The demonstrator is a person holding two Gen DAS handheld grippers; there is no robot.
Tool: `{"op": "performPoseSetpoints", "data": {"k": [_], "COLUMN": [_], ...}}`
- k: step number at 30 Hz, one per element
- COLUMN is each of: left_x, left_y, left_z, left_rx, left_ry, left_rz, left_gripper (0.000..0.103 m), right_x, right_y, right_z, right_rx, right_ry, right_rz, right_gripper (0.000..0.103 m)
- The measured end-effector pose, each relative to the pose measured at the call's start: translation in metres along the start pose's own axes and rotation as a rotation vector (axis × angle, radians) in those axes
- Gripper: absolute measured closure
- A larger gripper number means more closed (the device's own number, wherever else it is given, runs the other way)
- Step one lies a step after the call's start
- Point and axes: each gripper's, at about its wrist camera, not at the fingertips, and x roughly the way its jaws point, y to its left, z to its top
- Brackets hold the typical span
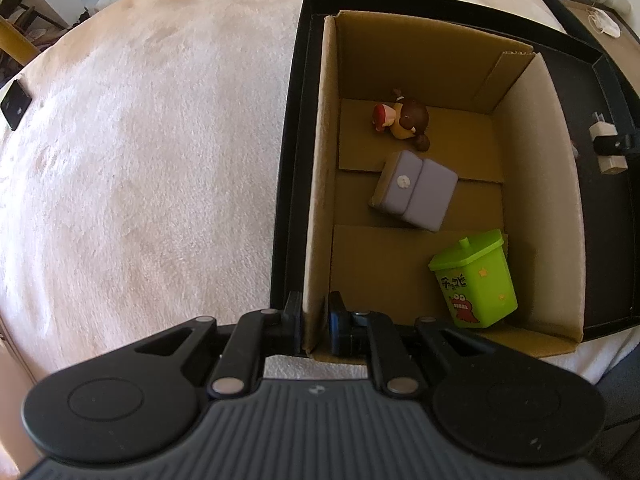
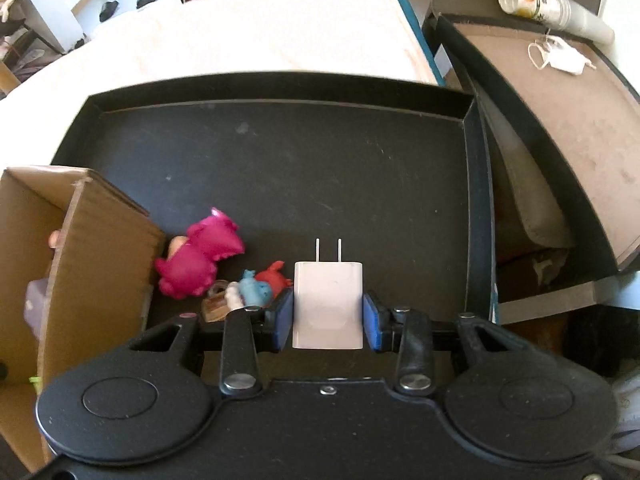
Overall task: Organize rigid objects
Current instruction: 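Lower the right gripper onto the white charger and grasp it, then carry the white charger with the right gripper and release it into the box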
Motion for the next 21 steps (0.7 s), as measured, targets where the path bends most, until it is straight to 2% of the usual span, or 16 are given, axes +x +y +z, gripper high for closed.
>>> {"op": "performPoseSetpoints", "data": {"k": [13,21], "left_x": [-0.007,-0.01], "left_y": [0.004,0.007], "left_z": [-0.004,-0.006], "left_rx": [0.004,-0.004], "left_ry": [-0.019,-0.026], "left_rz": [-0.021,-0.044], "left_gripper": [0.091,0.091], "right_x": [-0.054,-0.073], "right_y": [0.026,0.039], "right_z": [0.023,0.03], "right_rx": [-0.046,-0.069], "right_ry": [-0.093,-0.103], "right_rz": [0.041,0.072], "right_gripper": [0.067,0.067]}}
